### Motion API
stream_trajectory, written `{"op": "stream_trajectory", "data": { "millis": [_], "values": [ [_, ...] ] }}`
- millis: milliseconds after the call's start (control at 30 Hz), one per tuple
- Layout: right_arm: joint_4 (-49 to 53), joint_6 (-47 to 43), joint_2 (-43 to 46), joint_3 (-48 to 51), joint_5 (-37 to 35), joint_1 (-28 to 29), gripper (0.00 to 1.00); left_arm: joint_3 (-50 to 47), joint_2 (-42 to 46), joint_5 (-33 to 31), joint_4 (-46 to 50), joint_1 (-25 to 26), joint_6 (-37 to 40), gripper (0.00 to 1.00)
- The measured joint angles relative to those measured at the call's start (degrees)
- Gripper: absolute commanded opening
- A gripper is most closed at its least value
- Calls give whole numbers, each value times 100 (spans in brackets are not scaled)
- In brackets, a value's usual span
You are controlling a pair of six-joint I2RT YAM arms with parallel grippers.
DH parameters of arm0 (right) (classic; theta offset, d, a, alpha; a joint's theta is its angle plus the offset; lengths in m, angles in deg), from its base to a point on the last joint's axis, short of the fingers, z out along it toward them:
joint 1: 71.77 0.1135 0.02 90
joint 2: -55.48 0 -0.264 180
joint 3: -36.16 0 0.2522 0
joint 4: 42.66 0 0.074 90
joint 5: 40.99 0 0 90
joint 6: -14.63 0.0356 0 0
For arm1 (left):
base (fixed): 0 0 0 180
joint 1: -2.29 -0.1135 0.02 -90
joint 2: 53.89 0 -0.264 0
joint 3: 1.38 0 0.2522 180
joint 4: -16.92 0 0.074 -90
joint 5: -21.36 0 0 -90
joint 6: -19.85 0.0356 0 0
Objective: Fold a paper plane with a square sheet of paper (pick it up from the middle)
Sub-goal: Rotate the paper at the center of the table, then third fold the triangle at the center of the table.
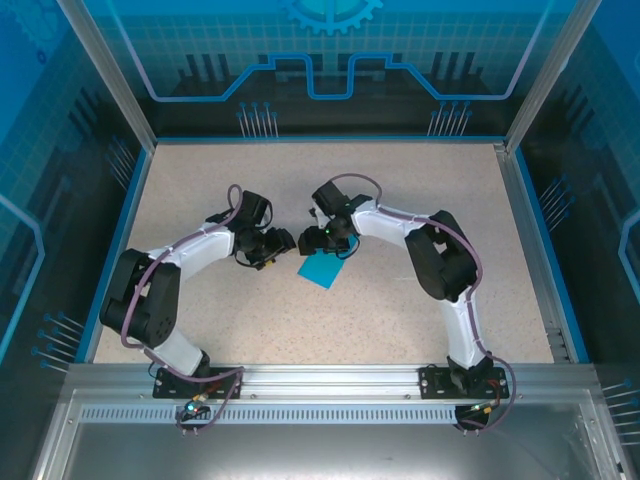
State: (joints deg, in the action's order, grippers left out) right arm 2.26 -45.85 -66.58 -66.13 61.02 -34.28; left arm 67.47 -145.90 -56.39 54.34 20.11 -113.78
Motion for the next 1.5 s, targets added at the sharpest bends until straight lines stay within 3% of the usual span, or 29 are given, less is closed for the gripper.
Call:
{"op": "stream_trajectory", "data": {
  "millis": [233, 367, 533, 700, 833, 1033, 1500],
  "values": [
    [494, -1821, 87, 175, 592, -197, 67, 0, 0, 140, -28, 0, 26, 63],
    [614, -2081, 317, 422, 828, -352, 68, 0, -11, 398, -214, 31, 74, 61],
    [24, -1147, 1200, 1034, 1062, -564, 70, 22, -240, 898, -586, 256, 177, 57],
    [-516, 179, 2472, 1993, 752, -741, 71, 190, -647, 1261, -800, 592, 177, 51],
    [-743, 1080, 3001, 2750, 551, -752, 70, 273, -879, 1521, -1019, 739, 173, 42],
    [-787, 1867, 3132, 3491, 402, -715, 70, 697, -1314, 1722, -1202, 785, 153, 34],
    [-1032, 2562, 3001, 3530, 343, -483, 62, 1416, -2308, 1639, -1012, 785, 177, 29]
  ]
}}
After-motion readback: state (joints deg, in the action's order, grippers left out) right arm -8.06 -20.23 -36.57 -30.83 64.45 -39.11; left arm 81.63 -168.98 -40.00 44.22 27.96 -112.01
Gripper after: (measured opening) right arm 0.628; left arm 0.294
